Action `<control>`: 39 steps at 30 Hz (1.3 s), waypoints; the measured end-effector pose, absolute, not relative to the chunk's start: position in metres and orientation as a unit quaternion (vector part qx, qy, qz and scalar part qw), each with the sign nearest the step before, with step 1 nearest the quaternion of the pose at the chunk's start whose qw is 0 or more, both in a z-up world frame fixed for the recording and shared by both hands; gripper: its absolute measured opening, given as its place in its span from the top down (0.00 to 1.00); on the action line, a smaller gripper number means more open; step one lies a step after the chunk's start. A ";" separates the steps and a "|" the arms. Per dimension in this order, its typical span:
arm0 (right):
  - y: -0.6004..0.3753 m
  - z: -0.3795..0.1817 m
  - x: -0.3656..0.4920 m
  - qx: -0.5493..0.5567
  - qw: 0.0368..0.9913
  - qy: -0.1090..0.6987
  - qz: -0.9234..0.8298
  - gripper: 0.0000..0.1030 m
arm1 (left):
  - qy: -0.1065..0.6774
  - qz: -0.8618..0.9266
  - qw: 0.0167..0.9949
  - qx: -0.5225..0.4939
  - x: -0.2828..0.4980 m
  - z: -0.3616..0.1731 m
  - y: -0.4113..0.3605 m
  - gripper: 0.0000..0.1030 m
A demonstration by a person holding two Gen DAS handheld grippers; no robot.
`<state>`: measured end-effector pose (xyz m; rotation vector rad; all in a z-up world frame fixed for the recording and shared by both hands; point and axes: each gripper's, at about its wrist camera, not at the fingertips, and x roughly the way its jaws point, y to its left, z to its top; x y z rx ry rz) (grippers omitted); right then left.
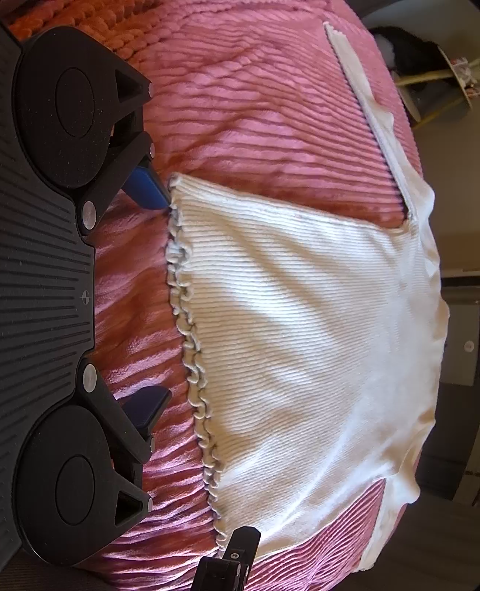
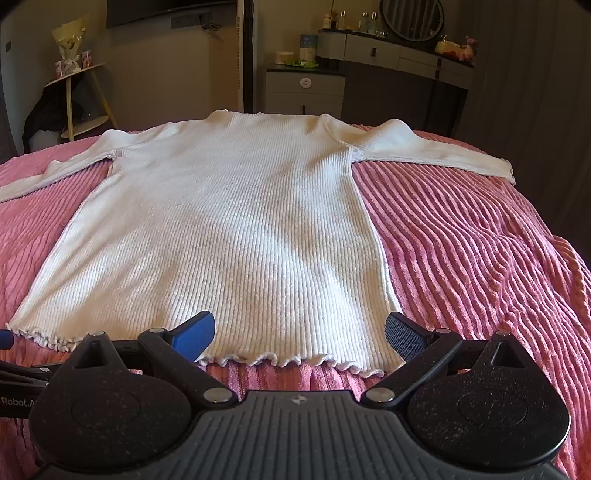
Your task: Fold small clothes
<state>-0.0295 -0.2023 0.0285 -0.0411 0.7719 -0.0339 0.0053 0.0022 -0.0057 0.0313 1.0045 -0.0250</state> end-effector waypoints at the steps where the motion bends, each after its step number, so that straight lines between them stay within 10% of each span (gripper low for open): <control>1: -0.203 0.028 -0.029 -0.019 0.926 0.377 -0.016 0.04 | 0.482 -0.013 0.876 0.016 0.006 -0.006 0.002 0.00; 39: -0.204 0.027 -0.026 -0.008 0.926 0.377 -0.015 0.04 | 0.489 -0.012 0.872 0.008 0.010 -0.009 0.003 0.00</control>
